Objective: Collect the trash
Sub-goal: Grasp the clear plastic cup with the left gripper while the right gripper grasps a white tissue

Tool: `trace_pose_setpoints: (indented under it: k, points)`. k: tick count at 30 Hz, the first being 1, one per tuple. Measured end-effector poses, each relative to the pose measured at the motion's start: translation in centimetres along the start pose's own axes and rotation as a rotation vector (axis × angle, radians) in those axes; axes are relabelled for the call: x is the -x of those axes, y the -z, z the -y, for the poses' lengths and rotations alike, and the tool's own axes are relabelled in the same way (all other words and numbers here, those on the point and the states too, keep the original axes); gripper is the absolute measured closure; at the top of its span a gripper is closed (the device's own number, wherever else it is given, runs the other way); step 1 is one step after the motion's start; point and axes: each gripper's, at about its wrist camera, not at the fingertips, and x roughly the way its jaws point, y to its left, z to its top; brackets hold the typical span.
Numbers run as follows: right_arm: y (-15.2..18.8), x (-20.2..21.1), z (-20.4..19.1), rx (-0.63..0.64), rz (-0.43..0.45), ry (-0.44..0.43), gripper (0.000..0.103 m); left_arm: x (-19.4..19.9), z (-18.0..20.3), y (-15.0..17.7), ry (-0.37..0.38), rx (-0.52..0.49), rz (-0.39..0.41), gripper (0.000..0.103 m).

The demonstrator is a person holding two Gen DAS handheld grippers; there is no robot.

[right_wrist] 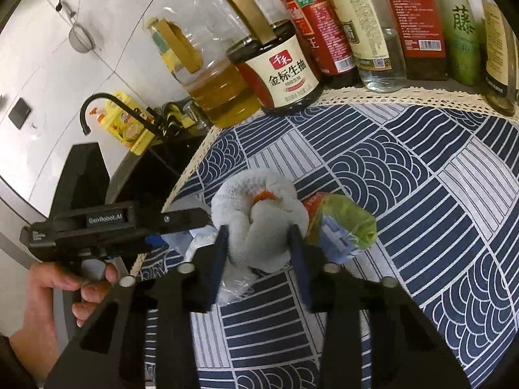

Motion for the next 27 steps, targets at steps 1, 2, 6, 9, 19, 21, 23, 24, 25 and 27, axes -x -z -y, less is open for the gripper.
trace_pose_setpoints:
  k: [1, 2, 6, 9, 19, 21, 23, 24, 25, 27]
  points:
    - [0.0, 0.0, -0.1, 0.009, 0.001, 0.002, 0.076, 0.0, 0.0, 0.0, -0.001, -0.001, 0.002, 0.047]
    - [0.0, 0.1, -0.1, 0.014, 0.004, 0.005, 0.077, 0.1, 0.0, 0.0, -0.003, -0.001, 0.006, 0.047]
    - [-0.1, 0.4, -0.5, 0.054, 0.024, 0.038, 0.080, 0.3, 0.2, 0.0, -0.005, -0.004, 0.022, 0.047]
    - [-0.2, 0.9, -0.6, 0.056, 0.033, 0.042, 0.081, 0.7, 0.3, -0.1, -0.008, -0.012, 0.036, 0.047]
    - [-0.8, 3.7, -2.0, 0.105, 0.077, 0.132, 0.082, 2.9, 0.7, -0.8, -0.041, -0.059, 0.116, 0.047]
    - [-0.8, 4.1, -2.2, 0.103, 0.074, 0.161, 0.082, 3.2, 0.8, -0.9, -0.043, -0.067, 0.125, 0.047]
    - [-0.8, 4.5, -2.5, 0.105, 0.073, 0.190, 0.082, 3.8, 1.0, -0.9, -0.047, -0.076, 0.141, 0.047]
    - [-0.7, 4.9, -2.7, 0.109, 0.075, 0.201, 0.082, 4.2, 1.1, -0.9, -0.053, -0.081, 0.153, 0.047]
    - [-0.7, 5.1, -2.8, 0.112, 0.075, 0.214, 0.082, 4.4, 1.2, -0.9, -0.052, -0.083, 0.159, 0.047]
    - [-0.5, 5.6, -3.3, 0.120, 0.080, 0.238, 0.082, 5.1, 1.2, -0.9, -0.048, -0.089, 0.170, 0.047]
